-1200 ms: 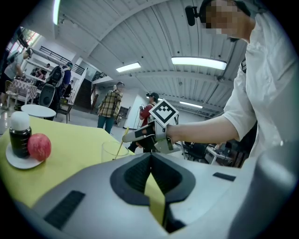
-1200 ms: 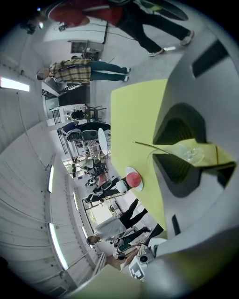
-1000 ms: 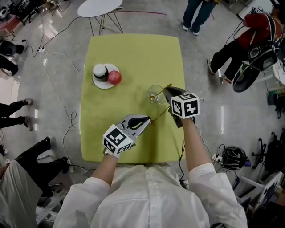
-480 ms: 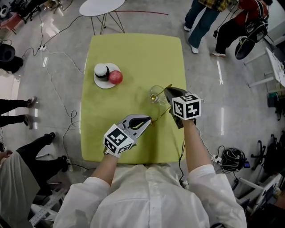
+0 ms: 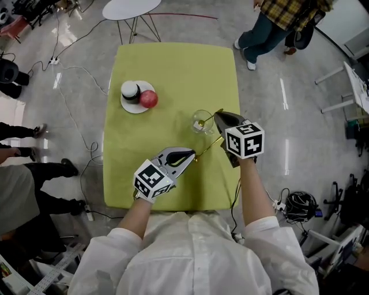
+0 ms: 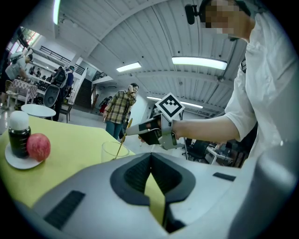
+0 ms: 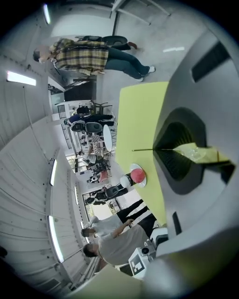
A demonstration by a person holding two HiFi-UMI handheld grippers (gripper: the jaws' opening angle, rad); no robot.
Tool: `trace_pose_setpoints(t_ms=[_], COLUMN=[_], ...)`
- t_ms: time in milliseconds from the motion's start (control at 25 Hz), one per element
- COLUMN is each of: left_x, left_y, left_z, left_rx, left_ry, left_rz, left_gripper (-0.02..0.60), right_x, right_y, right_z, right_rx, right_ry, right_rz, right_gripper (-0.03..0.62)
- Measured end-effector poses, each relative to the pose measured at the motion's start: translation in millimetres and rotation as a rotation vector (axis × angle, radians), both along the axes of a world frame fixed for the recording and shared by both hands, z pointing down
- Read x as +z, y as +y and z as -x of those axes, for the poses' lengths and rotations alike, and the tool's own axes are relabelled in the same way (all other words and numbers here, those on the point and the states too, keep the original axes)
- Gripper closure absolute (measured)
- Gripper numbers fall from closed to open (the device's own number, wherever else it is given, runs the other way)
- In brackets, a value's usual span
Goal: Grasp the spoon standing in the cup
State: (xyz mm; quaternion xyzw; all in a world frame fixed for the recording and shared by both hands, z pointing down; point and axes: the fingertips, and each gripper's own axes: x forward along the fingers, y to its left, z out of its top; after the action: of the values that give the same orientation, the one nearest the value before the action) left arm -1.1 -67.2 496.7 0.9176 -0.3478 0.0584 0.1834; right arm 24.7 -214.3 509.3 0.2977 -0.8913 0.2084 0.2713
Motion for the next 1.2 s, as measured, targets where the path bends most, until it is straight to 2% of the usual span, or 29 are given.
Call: trace_pose_setpoints(t_ms=[400, 800, 960, 1200], left_x=[-0.9, -4.2, -7.2, -6.9], left_y=[-0.7, 0.3, 1.7, 3.5], left_z=[-1.6, -1.4, -2.9, -3.4], left_rx=[-0.001, -0.005, -0.006, -0.009], left_ry=[0.004, 0.006, 0.005, 0.001], left_rz=[-0.008, -0.021, -0.028, -0.029], left_gripper=[0.578, 0.577, 0.578, 0.578], right_x=[-32.7, -79.7, -88.3, -73.6], right_y=[10.5, 23.4, 35.5, 56.3], right_z=[-8.0, -20.9, -27.0, -36.6], right_rx=[0.004, 0.029, 0.029, 0.034], right_ry=[-0.054, -0.158, -0.202, -0.255], right_rz=[-0.050, -0.105, -0.084, 0.011], right_gripper=[0.586, 0.586, 0.586, 0.586])
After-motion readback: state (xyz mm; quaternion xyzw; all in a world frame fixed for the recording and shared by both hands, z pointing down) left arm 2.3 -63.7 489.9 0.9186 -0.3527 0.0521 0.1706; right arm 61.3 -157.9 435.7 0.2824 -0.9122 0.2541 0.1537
